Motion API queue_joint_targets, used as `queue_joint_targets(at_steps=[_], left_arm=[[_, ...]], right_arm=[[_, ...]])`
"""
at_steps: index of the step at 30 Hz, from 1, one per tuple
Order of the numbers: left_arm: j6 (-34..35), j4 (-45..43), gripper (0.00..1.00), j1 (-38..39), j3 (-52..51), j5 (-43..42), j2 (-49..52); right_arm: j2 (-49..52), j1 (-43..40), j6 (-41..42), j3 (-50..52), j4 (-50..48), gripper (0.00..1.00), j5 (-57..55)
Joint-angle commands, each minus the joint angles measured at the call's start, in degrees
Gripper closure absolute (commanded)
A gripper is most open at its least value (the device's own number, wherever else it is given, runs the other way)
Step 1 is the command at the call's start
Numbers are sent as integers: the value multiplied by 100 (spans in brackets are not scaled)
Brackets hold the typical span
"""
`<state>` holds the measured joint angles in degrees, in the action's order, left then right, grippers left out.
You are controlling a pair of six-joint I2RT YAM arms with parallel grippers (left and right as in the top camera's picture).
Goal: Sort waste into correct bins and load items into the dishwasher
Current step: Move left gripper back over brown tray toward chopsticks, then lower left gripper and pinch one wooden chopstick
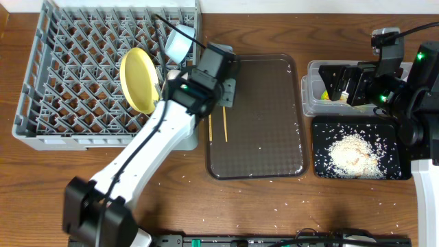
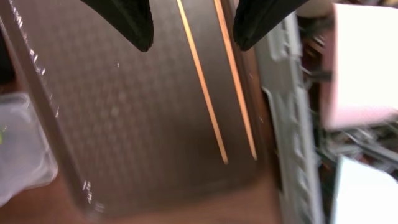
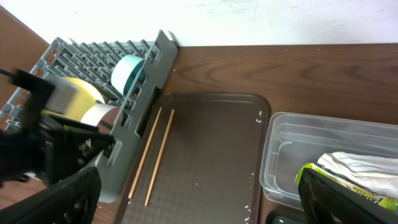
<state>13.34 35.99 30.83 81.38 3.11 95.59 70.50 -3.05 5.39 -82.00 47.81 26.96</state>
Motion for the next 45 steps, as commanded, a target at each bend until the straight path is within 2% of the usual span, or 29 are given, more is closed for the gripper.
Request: queue_joint_targets(at_steps=[1,7,13,16,28,33,42,44,45], left_arm=[[330,157,55,13,105,-254,584],[354,291,55,-15,378,-938,1384],[391,1746,53,-15,1812,-1008,2524],[393,2194,51,-22,2422,-953,2999],[479,1969,50,-356,2535,-782,3320],[481,1615,51,-345,2535,-782,3344],[505,1596,51,-343,2529,-651,3593],[501,1598,52,-343,2529,-651,3722],[501,1593,57,-343,2520,-649,3766]], right_arm=[[2,-26,-74,-44,2,1,-15],[2,-26,-76,-44,2,1,-17],[2,-26,-76,-44,2,1,-15],[2,-26,-76,-44,2,1,-15],[2,-26,-76,-44,2,1,-15],[2,-26,-76,-44,2,1,-15],[2,-26,-76,-44,2,1,-15],[2,-26,-76,-44,2,1,-15],[2,-26,-76,-44,2,1,-15]])
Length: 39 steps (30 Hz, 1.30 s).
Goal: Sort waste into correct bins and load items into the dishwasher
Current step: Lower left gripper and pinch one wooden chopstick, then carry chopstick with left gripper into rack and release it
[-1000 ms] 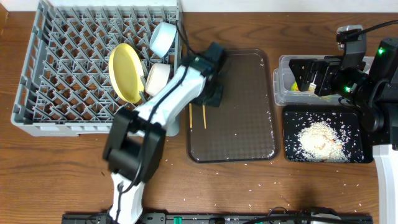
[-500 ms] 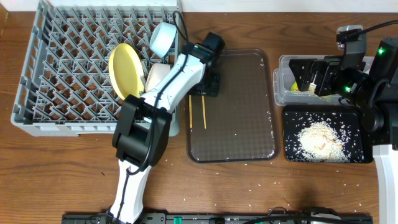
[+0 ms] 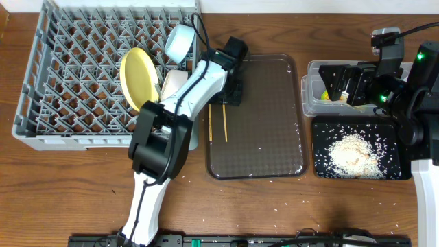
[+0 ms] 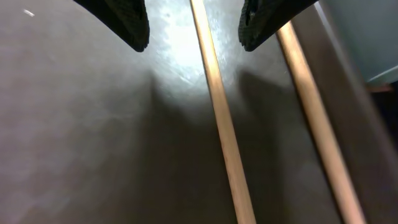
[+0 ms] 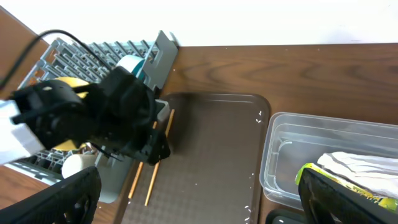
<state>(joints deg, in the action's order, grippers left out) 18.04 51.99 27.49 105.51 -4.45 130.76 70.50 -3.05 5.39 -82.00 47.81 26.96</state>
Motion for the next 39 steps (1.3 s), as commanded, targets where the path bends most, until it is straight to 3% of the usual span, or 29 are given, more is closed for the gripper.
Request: queue_joint_targets(at_steps=[1,10,12,15,23,31,35,39], left_arm=[[31,-7,59,-9,107,107,269],[35,-138,64,-9,-83,168,308],[35,-162,71,-9,-116,168,332],[35,-175,91,-9,-116,168,348],[20,68,92,-9,96,166,280],[-662,885,92,-133,1045,326,-566],[-789,835,93,-310,1078,726,-1196],[-850,704,92,-595,1078,1711,-1587]], right_arm=[[2,-26,-76,-44,2,1,-15],[2,-26,-76,-44,2,1,-17],[2,-26,-76,-44,2,1,-15],[2,-26,-74,-44,2,1,-15],[2,-26,-74,-44,2,1,-15],[2,-26,-74,-44,2,1,-15],[2,-26,-76,-44,2,1,-15],[2,-26,-76,-44,2,1,-15]])
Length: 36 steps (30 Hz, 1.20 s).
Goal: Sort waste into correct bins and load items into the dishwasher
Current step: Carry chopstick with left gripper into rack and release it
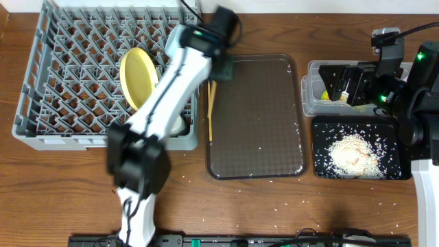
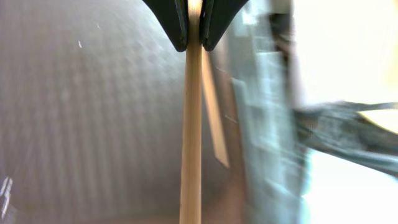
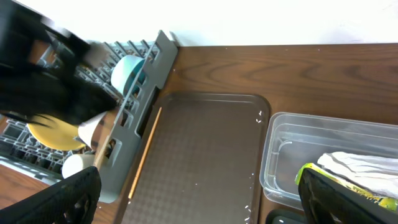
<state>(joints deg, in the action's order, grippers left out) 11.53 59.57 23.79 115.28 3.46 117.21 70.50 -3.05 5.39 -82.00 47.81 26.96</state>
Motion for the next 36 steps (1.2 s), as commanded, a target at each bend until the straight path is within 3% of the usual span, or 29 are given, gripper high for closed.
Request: queue_joint_targets(at_steps=[1,7,14,24,26,28,30,36], left_arm=[[-245,-164,93,-310,101,1156,-269],[-1056,-1307,92,-903,63,1440,-74],[-1202,-2420,93,-1460,42,1440,498],[-1738,-3071,92,-1639,39,1445,1139],[-1731,-3012,87,-1639,39,1443,1165],[-1731,-2973,67,-1639,33,1443,1165],[-1731,-2966,58,-1639,33,1445,1163],[-1633,-2728,54,-1639,35,1438,922]], right_arm=[[2,-26,-76,-44,2,1,-15],[2,-26,-76,-44,2,1,-15],[2,-26,-74,-44,2,1,-15],[2,-26,-74,-44,2,1,-15],[2,-26,-76,-44,2,1,-15],[2,-26,-76,-44,2,1,-15],[2,-26,-74,-44,2,1,-15],[2,-26,-74,-44,2,1,-15]])
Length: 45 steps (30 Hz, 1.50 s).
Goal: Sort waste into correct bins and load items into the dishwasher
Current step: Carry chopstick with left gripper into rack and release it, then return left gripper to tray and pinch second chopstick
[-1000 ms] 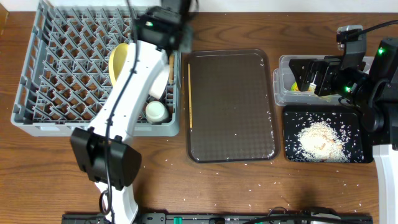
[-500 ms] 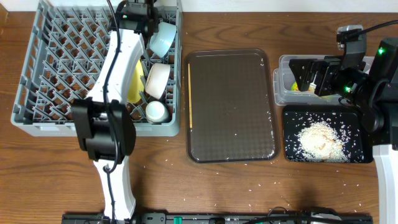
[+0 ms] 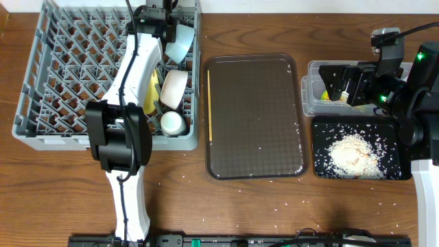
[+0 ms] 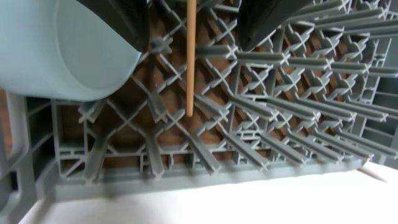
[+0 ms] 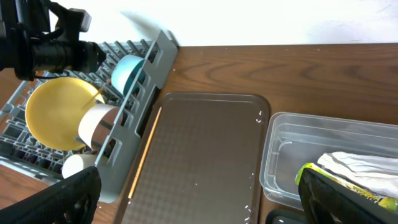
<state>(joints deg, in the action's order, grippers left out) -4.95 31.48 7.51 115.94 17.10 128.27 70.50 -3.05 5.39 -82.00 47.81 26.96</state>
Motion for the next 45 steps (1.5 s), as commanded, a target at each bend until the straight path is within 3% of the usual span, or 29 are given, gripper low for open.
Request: queue_joint_targets(at_steps=[1,9,12,18,26,45], left_arm=[[55,149,54,-9,-31,74,-262],[625,1554,54,369,-31,-98,-1246],[767,2286,54,723,-31,-820,-1547],[1945,3401,55,1624,-151,-1263,-1460],[2070,3075,54,2312,-713,-1261,-813],[2009,2402,51,2149,-813,-861,627]], right_arm=[[2,-26,-76,-44,2,1,-15],[2,-26,-74,-44,2,1,-15],[2,-26,-76,-44,2,1,-15],[2,-26,-76,-44,2,1,-15],[2,-26,-74,-44,2,1,-15],[2,-26,-76,-44,2,1,-15]])
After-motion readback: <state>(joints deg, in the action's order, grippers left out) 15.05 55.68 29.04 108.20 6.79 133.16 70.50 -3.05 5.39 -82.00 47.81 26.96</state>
